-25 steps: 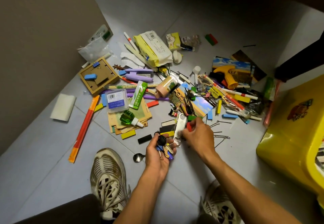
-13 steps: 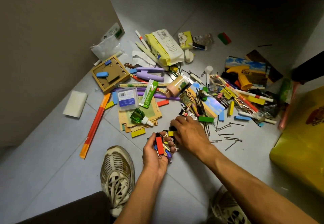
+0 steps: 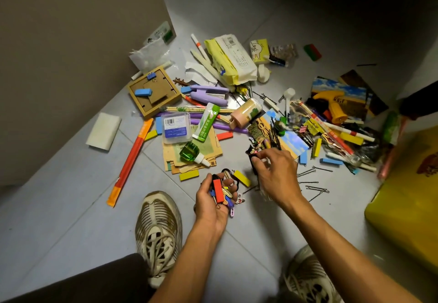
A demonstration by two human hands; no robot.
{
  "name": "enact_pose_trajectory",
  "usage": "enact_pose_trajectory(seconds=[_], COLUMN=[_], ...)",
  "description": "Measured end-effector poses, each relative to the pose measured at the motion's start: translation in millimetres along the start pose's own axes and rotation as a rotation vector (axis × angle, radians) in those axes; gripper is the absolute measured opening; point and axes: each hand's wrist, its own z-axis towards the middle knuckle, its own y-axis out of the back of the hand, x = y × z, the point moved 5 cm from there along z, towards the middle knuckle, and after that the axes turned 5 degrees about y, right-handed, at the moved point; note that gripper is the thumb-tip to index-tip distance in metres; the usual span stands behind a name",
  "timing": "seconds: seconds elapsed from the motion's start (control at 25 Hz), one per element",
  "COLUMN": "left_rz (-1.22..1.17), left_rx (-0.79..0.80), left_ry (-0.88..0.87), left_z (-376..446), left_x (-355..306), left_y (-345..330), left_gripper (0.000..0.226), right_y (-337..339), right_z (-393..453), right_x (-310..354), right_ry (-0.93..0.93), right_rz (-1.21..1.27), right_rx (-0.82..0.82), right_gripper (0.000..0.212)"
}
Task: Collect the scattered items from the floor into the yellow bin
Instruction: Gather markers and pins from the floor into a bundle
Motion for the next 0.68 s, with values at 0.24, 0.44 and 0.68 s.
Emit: enact_pose_trajectory(seconds=[0.24,0.44,0.68], left_rz=[-0.007,-0.016,-0.004], left_rx=[0.045,0.036,-0.01], left_ry=[0.007,0.001,-0.053], left_z=[-1,-2,5], left_x=[6,-6,-11], left_y=[-20,-6,0], left_gripper=[0.04,0.038,0.039], right_y=[-2,-43,-28], right_z=[-31,-21,-29], right_x=[26,5,15], right_ry=[0.035,0.113,0.112], right_rz=[0.305,-0.426,0.089], right_rx=[0.077,0.289,0.119], right_gripper=[0.018,0.021,0.022])
